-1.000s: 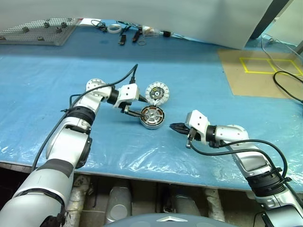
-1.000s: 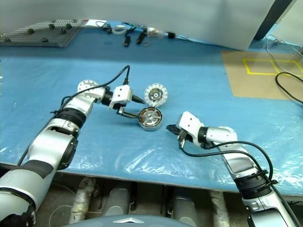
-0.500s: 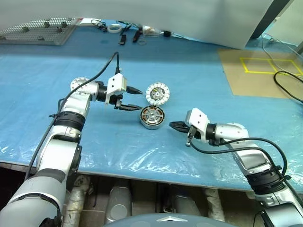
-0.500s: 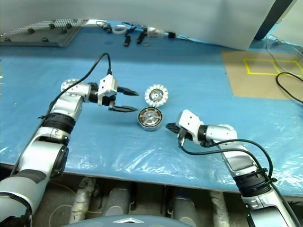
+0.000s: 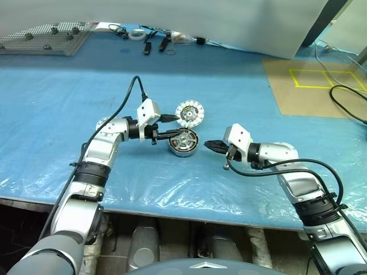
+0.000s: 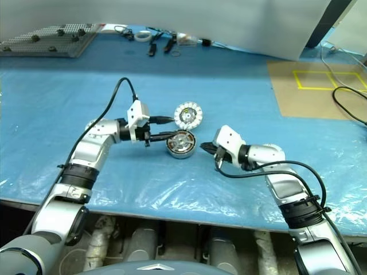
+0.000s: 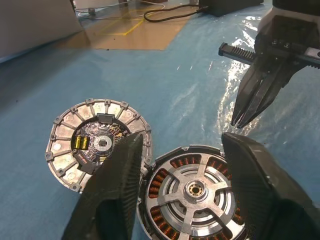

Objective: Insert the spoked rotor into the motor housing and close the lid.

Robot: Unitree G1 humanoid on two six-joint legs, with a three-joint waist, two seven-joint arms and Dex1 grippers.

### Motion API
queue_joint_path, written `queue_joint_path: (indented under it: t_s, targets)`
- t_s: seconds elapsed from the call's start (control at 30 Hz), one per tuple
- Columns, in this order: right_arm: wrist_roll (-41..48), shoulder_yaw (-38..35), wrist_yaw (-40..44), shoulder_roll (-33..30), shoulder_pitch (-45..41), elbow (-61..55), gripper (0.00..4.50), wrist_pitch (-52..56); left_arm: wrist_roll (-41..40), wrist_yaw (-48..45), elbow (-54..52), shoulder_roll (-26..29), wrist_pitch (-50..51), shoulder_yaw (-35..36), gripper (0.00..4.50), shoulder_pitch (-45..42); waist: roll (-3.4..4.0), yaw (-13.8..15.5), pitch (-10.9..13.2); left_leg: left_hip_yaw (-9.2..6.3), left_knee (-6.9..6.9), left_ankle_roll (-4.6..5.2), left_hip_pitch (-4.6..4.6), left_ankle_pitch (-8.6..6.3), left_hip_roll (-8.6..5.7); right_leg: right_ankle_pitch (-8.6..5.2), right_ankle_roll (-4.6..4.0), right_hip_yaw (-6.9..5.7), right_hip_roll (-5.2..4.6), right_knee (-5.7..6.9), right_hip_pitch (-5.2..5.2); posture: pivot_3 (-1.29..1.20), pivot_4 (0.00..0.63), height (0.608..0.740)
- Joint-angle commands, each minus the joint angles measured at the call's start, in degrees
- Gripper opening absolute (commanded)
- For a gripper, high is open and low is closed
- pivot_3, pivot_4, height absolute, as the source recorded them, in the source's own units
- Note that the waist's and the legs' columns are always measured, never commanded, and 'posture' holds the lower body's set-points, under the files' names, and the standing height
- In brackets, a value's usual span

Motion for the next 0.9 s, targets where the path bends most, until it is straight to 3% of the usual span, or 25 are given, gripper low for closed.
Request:
queue_joint_path:
  t_s: [0.03, 0.17, 0.5, 0.9]
  targets:
    - [0.5, -1.4, 0.0, 0.3, -1.7, -0.3, 0.0, -1.1, -0.3, 1.5, 0.5, -1.1, -0.8, -0.7, 1.16, 0.8, 0.0, -0.1, 0.0, 0.0, 0.0, 0.0, -0.01, 0.0, 0.0, 0.0, 0.0, 0.0, 0.0, 0.0, -0.01, 0.0, 0.15, 0.74]
    - [0.5, -1.2, 0.1, 0.3, -2.1, 0.0, 0.0, -1.3, 0.5, 1.8, 1.9, -2.2, -2.4, -2.2, 0.03, 0.9, 0.0, 0.0, 0.0, 0.0, 0.02, 0.01, -0.01, 0.01, 0.0, 0.01, 0.01, 0.0, 0.0, 0.0, 0.0, 0.0, 0.15, 0.74]
    - [0.4, -1.2, 0.1, 0.2, -1.6, -0.6, 0.0, -1.1, 3.9, 5.1, 10.6, -5.8, -6.6, -4.4, 0.03, -3.0, 0.0, -0.1, 0.0, -0.01, 0.03, 0.01, -0.01, 0.01, -0.01, 0.14, 0.23, 0.0, 0.0, 0.0, 0.01, 0.0, 0.15, 0.74]
    - [0.1, -1.2, 0.0, -0.1, -1.2, -0.6, 0.0, -1.2, 7.2, 5.6, 17.8, -5.7, -9.9, -6.7, 0.03, -4.2, 0.0, -0.8, 0.0, -0.02, 0.05, 0.02, 0.02, 0.0, -0.02, 0.15, 0.25, 0.0, 0.0, 0.0, 0.05, 0.0, 0.15, 0.74]
